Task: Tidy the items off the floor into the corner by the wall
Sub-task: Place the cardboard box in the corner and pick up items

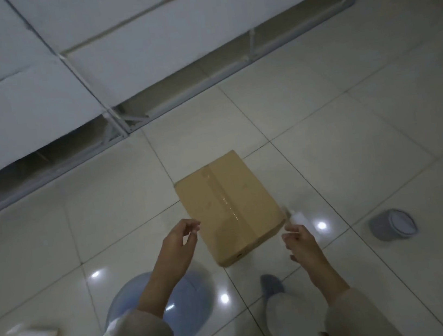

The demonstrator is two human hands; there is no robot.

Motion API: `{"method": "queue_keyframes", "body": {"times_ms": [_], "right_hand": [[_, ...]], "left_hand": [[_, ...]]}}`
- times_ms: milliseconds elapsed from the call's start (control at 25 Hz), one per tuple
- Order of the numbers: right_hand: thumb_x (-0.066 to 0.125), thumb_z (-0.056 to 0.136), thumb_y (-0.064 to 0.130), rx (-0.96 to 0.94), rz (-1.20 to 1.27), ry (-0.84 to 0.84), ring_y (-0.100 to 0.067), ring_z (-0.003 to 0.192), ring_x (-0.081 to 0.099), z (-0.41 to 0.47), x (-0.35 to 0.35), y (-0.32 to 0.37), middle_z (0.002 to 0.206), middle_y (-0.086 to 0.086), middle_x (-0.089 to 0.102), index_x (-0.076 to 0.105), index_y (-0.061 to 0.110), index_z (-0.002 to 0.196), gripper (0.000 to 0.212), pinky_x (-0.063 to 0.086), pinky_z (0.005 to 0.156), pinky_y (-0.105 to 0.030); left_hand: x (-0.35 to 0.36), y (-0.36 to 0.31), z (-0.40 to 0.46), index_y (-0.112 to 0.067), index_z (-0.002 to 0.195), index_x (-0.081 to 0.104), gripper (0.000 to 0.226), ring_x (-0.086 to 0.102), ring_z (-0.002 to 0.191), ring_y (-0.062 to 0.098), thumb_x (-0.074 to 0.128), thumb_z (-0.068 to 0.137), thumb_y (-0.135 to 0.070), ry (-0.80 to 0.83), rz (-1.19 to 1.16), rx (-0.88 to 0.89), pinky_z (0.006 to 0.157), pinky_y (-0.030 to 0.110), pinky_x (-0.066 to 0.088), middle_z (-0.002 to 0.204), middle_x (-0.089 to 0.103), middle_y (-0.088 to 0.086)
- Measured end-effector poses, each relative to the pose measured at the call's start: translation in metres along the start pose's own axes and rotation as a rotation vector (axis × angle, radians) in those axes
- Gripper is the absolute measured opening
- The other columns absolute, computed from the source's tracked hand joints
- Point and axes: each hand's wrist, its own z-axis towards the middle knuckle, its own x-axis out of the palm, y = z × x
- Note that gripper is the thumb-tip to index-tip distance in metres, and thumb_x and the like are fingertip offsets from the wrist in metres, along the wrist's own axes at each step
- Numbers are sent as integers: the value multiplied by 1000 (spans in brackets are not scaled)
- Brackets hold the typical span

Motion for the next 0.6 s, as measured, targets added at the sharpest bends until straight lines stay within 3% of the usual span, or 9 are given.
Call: {"method": "queue_keyframes", "body": {"times_ms": [120,200,360,480,600], "right_hand": [[45,90,11,146,28,4,-14,80,49,63,26,-16,91,-1,52,44,10,123,33,38,78,-29],[46,90,12,238,44,24,-20,89,51,103,49,-34,103,-5,52,34,8,133,45,37,79,-27],[50,91,16,418,71,-25,-32,122,44,180,104,-84,139,-19,38,13,-2,141,65,39,90,-32],[49,92,17,513,165,-117,-32,129,39,225,143,-123,145,-20,33,8,-2,142,67,36,97,-34],[52,92,21,503,281,-242,-34,124,45,257,167,-147,141,-20,41,15,-2,141,66,38,89,-33]], "left_hand": [[27,22,69,-15,108,58,21,56,107,16,48,91,-10,-4,109,10,88,24,42,109,64,1],[48,48,115,-15,113,57,24,54,112,22,50,90,-12,-5,215,33,95,37,42,116,62,3],[98,113,203,-13,123,50,35,46,119,31,54,88,-17,51,386,65,98,44,39,127,54,9],[132,163,258,-12,129,45,46,41,122,34,59,85,-21,132,467,104,97,45,38,132,47,12],[155,199,309,-10,135,35,65,33,129,35,65,81,-28,167,457,64,105,48,33,141,37,13]]}}
